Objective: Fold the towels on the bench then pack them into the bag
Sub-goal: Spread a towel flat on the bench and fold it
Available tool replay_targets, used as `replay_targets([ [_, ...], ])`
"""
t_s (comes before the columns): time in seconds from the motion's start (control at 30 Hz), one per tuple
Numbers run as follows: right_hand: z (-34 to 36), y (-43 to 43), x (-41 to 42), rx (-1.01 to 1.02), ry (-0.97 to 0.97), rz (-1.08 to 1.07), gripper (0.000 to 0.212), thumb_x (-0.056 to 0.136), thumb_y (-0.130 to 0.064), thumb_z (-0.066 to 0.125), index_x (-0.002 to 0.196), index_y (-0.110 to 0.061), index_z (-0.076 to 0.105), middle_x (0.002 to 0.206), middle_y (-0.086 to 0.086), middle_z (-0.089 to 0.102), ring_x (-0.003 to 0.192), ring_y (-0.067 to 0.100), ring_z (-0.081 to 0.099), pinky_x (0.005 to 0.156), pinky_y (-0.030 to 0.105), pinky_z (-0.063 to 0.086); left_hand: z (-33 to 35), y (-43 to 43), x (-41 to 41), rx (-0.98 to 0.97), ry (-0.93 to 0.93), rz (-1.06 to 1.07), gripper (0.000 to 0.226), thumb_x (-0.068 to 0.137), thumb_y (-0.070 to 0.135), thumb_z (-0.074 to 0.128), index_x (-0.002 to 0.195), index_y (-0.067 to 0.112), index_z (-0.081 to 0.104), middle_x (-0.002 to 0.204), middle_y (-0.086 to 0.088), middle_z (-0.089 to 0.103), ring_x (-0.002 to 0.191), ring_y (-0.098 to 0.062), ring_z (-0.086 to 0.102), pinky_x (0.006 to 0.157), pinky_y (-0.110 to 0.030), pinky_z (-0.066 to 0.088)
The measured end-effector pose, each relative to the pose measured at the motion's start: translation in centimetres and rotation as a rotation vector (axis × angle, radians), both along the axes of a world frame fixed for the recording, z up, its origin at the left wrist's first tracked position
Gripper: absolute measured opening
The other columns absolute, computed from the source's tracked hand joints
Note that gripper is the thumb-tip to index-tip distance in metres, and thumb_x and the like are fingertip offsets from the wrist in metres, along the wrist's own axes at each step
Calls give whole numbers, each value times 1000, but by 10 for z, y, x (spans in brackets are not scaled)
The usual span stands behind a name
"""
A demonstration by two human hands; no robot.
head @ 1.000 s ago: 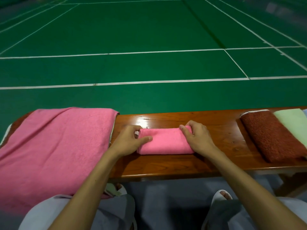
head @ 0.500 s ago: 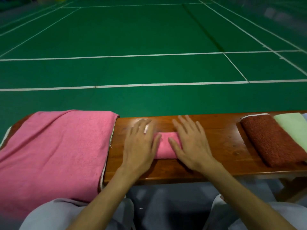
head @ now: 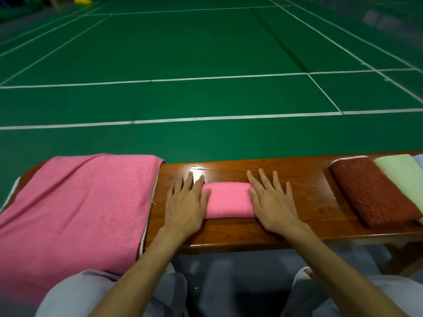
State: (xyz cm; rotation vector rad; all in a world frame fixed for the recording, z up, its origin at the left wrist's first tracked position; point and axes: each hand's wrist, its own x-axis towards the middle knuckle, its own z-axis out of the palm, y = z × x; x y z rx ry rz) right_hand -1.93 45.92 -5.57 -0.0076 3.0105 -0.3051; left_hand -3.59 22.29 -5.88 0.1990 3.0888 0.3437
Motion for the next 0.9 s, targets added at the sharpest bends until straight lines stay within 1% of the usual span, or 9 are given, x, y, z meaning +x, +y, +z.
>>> replay_targets([
  [0.1, 0, -2, 3, -64, 24, -57, 66, 106, -54, 17, 164, -27, -2, 171, 4, 7, 157, 33, 7, 124, 55, 12, 4, -1, 8, 65, 114, 157, 78, 96, 74, 23, 127, 13, 61, 134, -10, 58, 122, -27, 51, 100, -43, 45],
  [0.17, 3, 0, 5, -90, 121, -151, 73, 103, -57, 31, 159, -11, 24, 162, 13, 33, 147, 34, 32, 116, 49, 30, 6, -4, 14, 96, 155, 213, 82, 89, 82, 29, 111, 12, 65, 119, -7, 59, 109, -25, 53, 90, -41, 47],
  [0.27, 9, 3, 6, -72, 226, -303, 67, 95, -69, 39, 113, -9, 62, 115, 11, 60, 107, 29, 54, 85, 41, 48, 3, -9, 12, 187, 42, 249, 75, 73, 88, 46, 96, 20, 68, 107, -1, 63, 100, -22, 60, 80, -40, 54],
  [0.37, 12, -1, 5, -200, 133, -339, 62, 89, -74, 48, 79, -14, 62, 89, 10, 65, 86, 30, 64, 64, 34, 46, 1, -2, 5, 323, -88, 283, 54, 74, 74, 68, 79, 21, 61, 92, -4, 65, 85, -24, 64, 64, -33, 48],
  [0.5, 14, -9, 3, -391, 102, -328, 43, 89, -54, 65, 70, -15, 60, 76, 4, 66, 73, 26, 63, 55, 33, 42, 11, 13, 2, 562, -167, 330, 32, 77, 40, 82, 82, 13, 66, 85, -7, 68, 81, -25, 67, 66, -38, 55],
  [0.63, 24, -4, 0, -1022, 77, -427, 35, 71, -29, 82, 83, 1, 68, 77, 2, 69, 72, 18, 62, 63, 36, 48, 27, 12, -2, 1105, -396, 431, 38, 73, 21, 83, 107, 19, 65, 109, -5, 71, 102, -24, 67, 91, -49, 58],
  [0.73, 30, 5, -5, -1554, -65, -518, 46, 58, -13, 75, 99, 4, 69, 85, 7, 69, 76, 17, 64, 57, 27, 51, 36, 13, -5, 1601, -532, 452, 55, 74, 10, 82, 125, 8, 60, 121, -10, 69, 112, -27, 68, 88, -44, 62],
  [0.83, 34, 13, -6, -1714, -137, -529, 62, 67, 1, 75, 127, -1, 62, 111, 12, 70, 89, 19, 67, 56, 26, 57, 32, 20, -11, 1774, -447, 423, 46, 70, 13, 80, 113, 8, 64, 114, -9, 70, 101, -20, 69, 72, -34, 63],
  [0.9, 33, 15, -5, -1710, -139, -527, 67, 79, 13, 64, 139, -17, 55, 120, 6, 66, 95, 18, 66, 58, 25, 57, 23, 28, -15, 1764, -380, 431, 42, 75, 11, 80, 114, 14, 65, 117, -8, 70, 100, -20, 69, 67, -30, 60],
])
